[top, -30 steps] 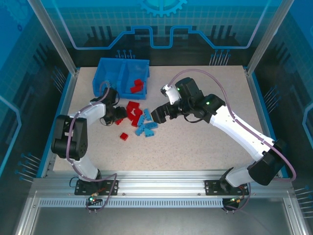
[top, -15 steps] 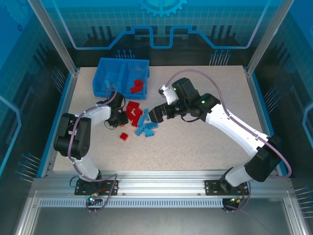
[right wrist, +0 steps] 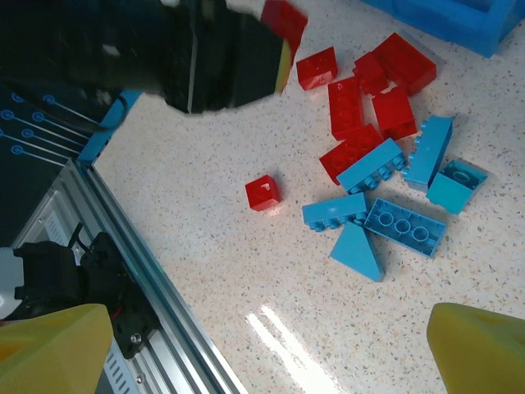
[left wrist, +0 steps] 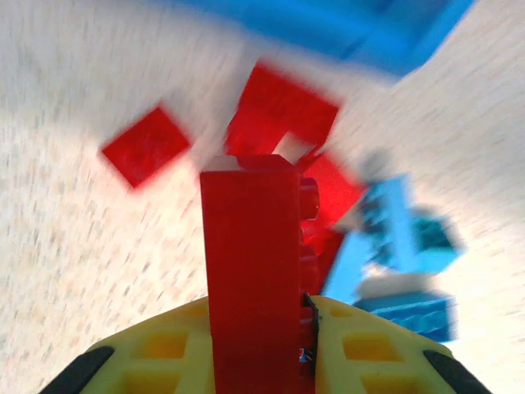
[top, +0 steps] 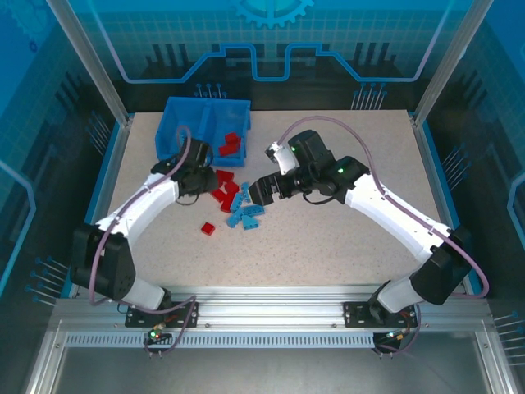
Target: Sort the legos into containers by color
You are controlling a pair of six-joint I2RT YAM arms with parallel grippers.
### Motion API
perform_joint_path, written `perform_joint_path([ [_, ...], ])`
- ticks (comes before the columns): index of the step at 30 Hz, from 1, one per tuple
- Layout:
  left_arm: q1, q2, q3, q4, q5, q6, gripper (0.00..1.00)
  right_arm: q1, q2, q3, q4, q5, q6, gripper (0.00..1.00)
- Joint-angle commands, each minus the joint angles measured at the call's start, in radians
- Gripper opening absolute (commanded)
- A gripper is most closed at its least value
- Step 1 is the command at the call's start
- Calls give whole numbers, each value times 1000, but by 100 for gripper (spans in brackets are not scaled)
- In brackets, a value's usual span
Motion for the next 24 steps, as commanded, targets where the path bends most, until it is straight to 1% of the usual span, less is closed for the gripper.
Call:
perform_joint_path([
  [1,-1,60,140,-11,-49,49,16,-7,-49,12,27,33,25,100],
  [6,2,330,411,39,-133,140,16,-6,-84,-17,32,54,59,100],
  [10,17,579,693,-13,-212,175,17,-4,-136,-55,32,74,79,100],
  [12,34,686,821,-39,-228,168,22,-3,-169,-68,21,89,80,100],
  [15,64,787,933,-57,-226,141,28,2,-214,-89,4,118,81,100],
  [17,80,816,961,-48,-167,137,38,2,-241,-103,-2,130,80,100],
  [20,79,800,944,-26,-92,151,51,2,-267,-120,-5,151,74,100],
  [22,73,748,889,-1,-70,148,53,2,-271,-127,1,163,71,100],
  [24,64,662,794,49,-57,142,53,0,-264,-130,12,166,71,100],
])
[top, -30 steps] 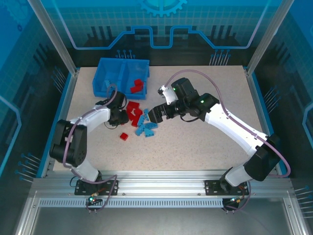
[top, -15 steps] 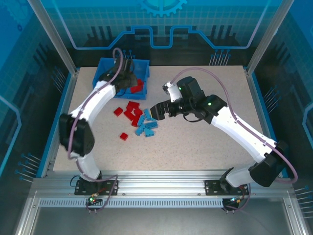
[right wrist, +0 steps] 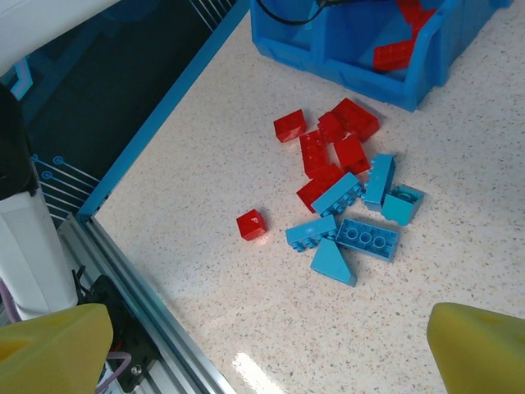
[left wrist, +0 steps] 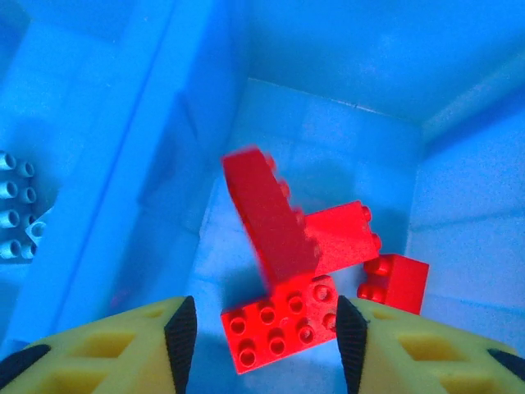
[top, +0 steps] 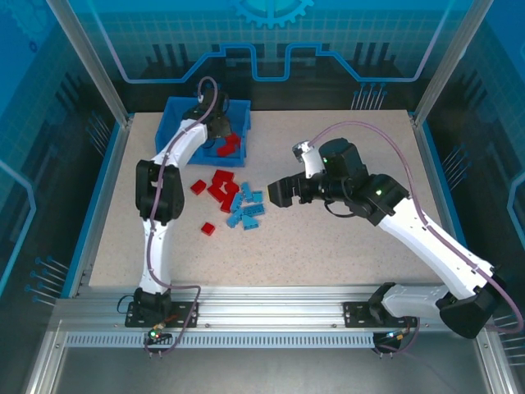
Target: Sort the legos into containers by color
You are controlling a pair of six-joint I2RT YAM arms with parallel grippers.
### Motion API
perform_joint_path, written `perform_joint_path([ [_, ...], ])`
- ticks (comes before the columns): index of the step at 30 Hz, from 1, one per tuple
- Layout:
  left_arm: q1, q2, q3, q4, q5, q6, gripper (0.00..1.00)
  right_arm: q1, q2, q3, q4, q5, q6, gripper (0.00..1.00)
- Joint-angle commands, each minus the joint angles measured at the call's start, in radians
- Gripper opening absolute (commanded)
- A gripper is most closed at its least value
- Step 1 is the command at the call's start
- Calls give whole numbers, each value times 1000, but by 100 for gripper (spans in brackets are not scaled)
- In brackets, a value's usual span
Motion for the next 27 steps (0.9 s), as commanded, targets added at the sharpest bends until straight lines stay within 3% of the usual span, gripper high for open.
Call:
perform_joint_path([
  [1,-29,-174,-102,49,66,1,54,-1,7,-15,3,24,3,100],
  [9,-130,-615,-533,61,95,-93,50,-9,82,-3,23,35,9,100],
  [14,-243,-733,-687,-27,84,-256,48,-26,95,-20,35,56,33,100],
  [18,-331,-692,-727,-15,84,-407,48,-50,78,-49,33,74,53,100],
  [22,-351,-551,-669,-76,51,-543,49,-65,56,-71,24,69,65,100],
  [27,-364,-385,-570,-130,12,-578,49,-71,11,-95,2,96,58,100],
])
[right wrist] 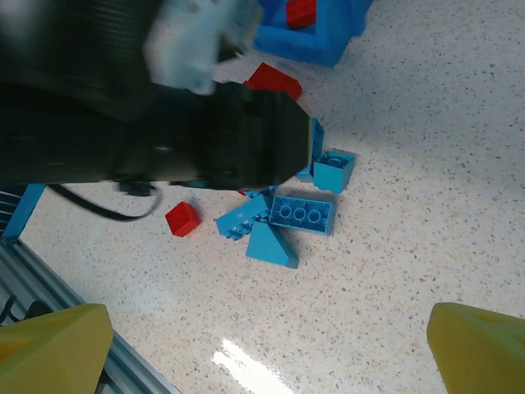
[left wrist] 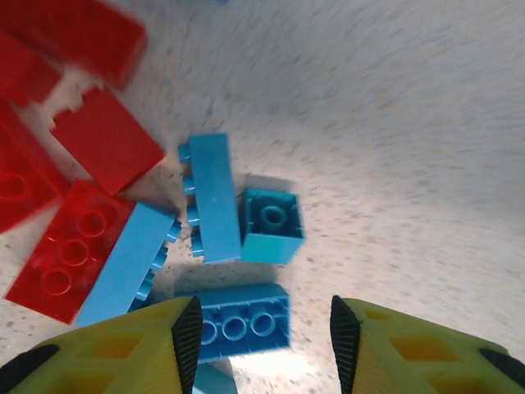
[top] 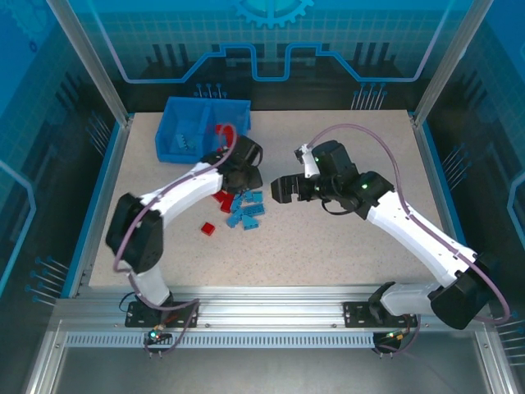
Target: Sort the legos into containers by color
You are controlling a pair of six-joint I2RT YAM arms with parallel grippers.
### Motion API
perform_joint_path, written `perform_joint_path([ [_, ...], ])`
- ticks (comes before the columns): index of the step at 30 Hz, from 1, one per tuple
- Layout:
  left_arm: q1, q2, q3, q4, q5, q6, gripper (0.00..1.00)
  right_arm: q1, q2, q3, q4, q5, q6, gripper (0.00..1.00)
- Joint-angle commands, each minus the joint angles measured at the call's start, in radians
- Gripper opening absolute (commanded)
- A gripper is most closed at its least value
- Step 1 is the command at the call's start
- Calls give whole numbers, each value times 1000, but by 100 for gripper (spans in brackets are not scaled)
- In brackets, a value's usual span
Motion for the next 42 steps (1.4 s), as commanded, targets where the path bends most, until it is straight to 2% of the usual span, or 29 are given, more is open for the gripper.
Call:
perform_joint_path([
  [1,-5,63,86,-85,-55,-90,49,-16,-53,-16,-20,32,6,100],
  [5,-5,140,142,-129,-114,-86,50,-30,-83,-38,-15,37,6,100],
  [14,-5,255,226,-161,-122,-25,50,-48,-87,-50,-12,16,6,100],
  [20,-4,304,241,-186,-172,13,51,-53,-90,-52,-12,1,11,100],
  [34,-1,384,267,-174,-118,46,51,-53,-78,-40,-29,-35,18,100],
  [37,1,391,284,-177,-106,54,48,-54,-79,-42,-24,-41,22,100],
  [42,2,369,287,-172,-98,61,35,-53,-84,-44,-24,-39,22,100],
])
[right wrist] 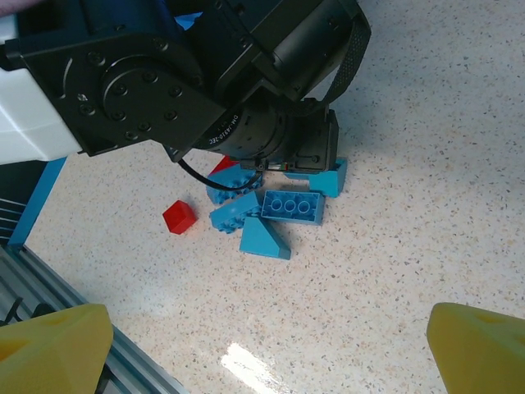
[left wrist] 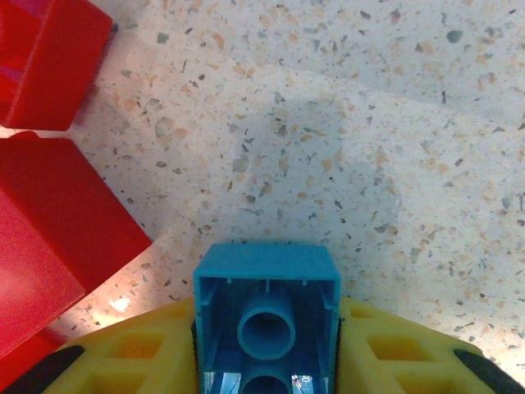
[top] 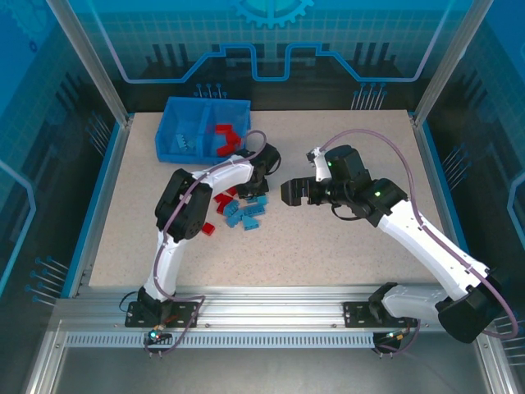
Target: Sort the legos into containers by color
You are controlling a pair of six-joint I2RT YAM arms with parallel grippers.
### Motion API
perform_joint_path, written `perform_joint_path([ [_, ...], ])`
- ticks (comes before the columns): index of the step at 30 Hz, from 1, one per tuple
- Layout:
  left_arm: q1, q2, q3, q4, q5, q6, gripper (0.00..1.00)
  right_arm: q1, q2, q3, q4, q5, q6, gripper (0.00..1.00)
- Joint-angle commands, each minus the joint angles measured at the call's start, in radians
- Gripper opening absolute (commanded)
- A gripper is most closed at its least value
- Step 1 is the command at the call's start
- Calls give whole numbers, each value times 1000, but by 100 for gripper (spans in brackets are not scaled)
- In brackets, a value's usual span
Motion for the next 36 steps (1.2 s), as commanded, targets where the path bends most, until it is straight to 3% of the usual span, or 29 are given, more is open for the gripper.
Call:
perform_joint_path([
  [1,3,-3,17,-36,28,16,34,-14,-6,8,-9,-18,10,100],
  [13,15,-254,59,-86,-77,112,33,-7,16,7,37,-69,17,100],
  [19,133,-295,139,-73,-125,209,33,-7,8,12,20,-56,11,100],
  [26,390,-146,330,-72,-110,252,33,-7,-26,2,0,-35,15,100],
  [30,494,-49,423,-44,-93,254,33,-7,-45,-1,-10,-22,13,100],
  [36,587,152,690,-127,76,283,44,-8,-52,11,-28,-19,11,100],
])
